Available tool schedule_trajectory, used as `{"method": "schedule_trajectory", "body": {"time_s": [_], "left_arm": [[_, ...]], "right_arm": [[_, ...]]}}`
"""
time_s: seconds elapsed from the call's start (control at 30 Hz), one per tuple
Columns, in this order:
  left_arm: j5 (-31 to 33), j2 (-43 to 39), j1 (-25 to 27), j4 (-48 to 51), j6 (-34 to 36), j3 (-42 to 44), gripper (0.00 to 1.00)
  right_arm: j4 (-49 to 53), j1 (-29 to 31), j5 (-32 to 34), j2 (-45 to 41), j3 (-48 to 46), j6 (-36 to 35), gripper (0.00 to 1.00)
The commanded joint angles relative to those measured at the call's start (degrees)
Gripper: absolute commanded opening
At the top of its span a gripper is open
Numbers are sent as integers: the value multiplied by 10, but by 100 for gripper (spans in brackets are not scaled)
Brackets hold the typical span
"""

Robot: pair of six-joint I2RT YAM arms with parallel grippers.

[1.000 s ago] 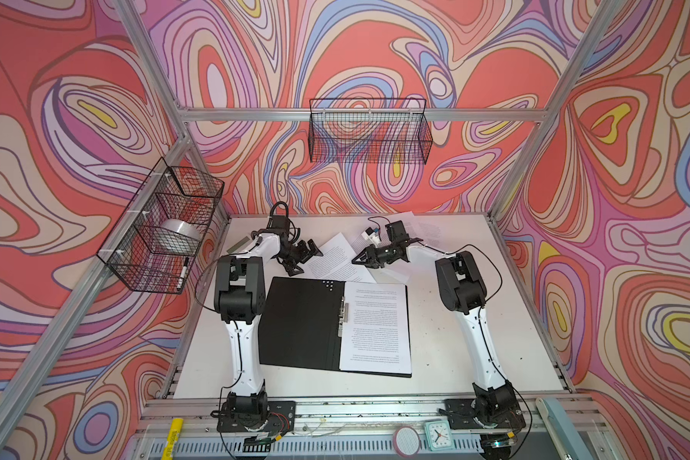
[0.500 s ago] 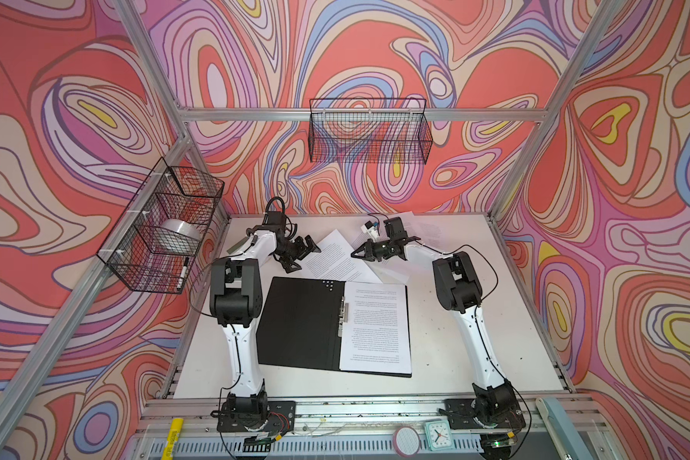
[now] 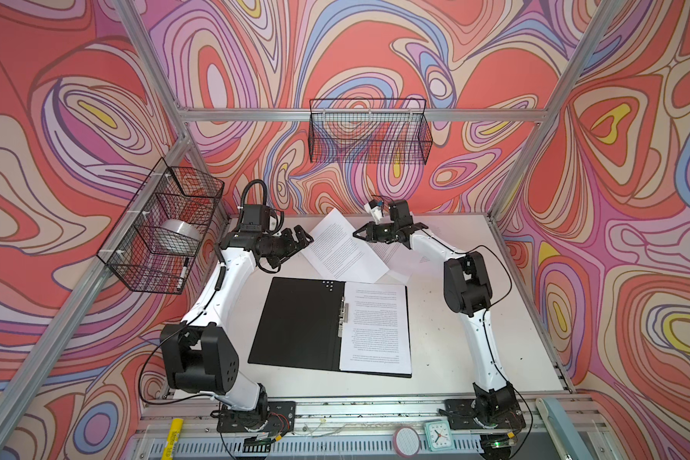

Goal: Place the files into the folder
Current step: 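Lift the white sheet upright with the right gripper while the left gripper draws back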

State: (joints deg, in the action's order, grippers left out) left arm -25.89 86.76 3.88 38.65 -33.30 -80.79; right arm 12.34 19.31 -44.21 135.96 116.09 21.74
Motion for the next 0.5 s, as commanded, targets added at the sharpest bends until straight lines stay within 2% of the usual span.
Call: {"method": "schedule_trajectory", "body": {"time_s": [0.0, 0.17, 0.3, 0.47], "left_arm": [[32, -48, 11, 38, 28, 12, 100], [54, -102, 43, 61, 52, 14, 100], [51, -148, 76, 40, 65, 40, 100], [54, -180, 109, 13, 84, 93, 100]], "right_arm": [[-5, 2, 56, -90, -20, -22, 0], [20, 2, 116, -186, -82, -24, 0], [77, 9, 212, -280, -151, -15, 0], [104, 33, 258, -399, -234, 17, 0]]}}
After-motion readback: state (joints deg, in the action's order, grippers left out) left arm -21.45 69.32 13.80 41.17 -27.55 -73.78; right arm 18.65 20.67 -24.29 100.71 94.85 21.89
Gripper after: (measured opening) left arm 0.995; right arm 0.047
